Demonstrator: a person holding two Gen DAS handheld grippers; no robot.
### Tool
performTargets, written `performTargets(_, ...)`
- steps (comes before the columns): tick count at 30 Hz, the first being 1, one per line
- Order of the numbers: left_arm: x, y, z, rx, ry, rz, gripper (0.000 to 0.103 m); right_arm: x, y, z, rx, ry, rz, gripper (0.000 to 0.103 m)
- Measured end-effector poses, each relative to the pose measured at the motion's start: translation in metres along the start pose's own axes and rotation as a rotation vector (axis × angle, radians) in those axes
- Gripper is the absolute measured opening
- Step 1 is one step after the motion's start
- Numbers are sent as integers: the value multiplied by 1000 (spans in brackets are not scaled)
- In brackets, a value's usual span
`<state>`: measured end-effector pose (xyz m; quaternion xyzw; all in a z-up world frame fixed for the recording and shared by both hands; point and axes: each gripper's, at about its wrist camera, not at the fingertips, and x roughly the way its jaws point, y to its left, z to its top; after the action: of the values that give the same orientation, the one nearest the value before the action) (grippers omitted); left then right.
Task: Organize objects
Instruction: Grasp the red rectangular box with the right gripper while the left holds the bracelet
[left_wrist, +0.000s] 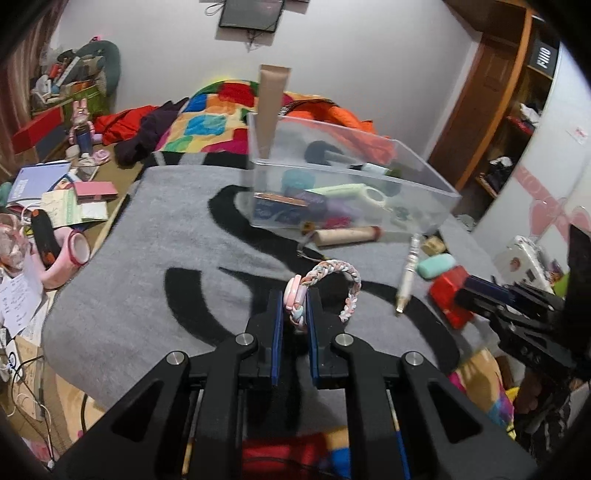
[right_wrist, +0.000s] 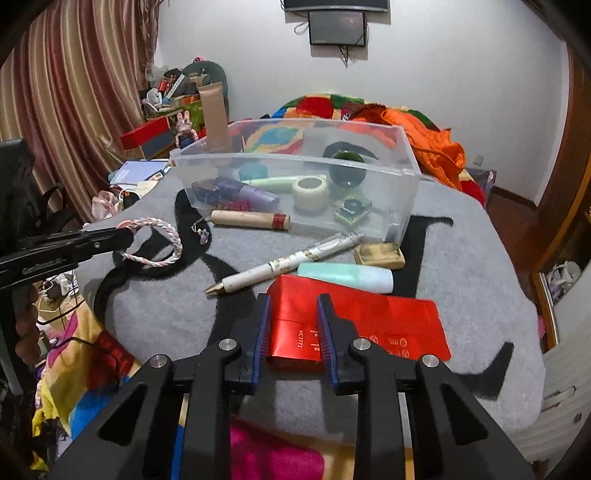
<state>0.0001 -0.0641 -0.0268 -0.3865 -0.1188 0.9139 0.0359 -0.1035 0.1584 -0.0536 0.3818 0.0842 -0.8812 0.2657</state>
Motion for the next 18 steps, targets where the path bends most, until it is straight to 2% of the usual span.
performTargets(3, 2, -5, -7, 23, 23, -4, 11, -9, -8, 0, 36, 15, 1, 29)
performTargets(8, 15, -1, -19, 18, 77, 47, 14, -27, -23, -9, 93, 13, -9, 52)
performTargets(10, 9, 4, -17, -10, 60, 55, 18, -29, -28, -16, 114, 26, -11, 54)
performTargets(13, -5, 5, -11, -2, 5, 84, 29, -30, -33, -25, 128, 39, -69, 54)
performTargets(18, -12, -12, 3, 39, -23, 40, 36, -21, -44, -33, 137, 61, -150, 54)
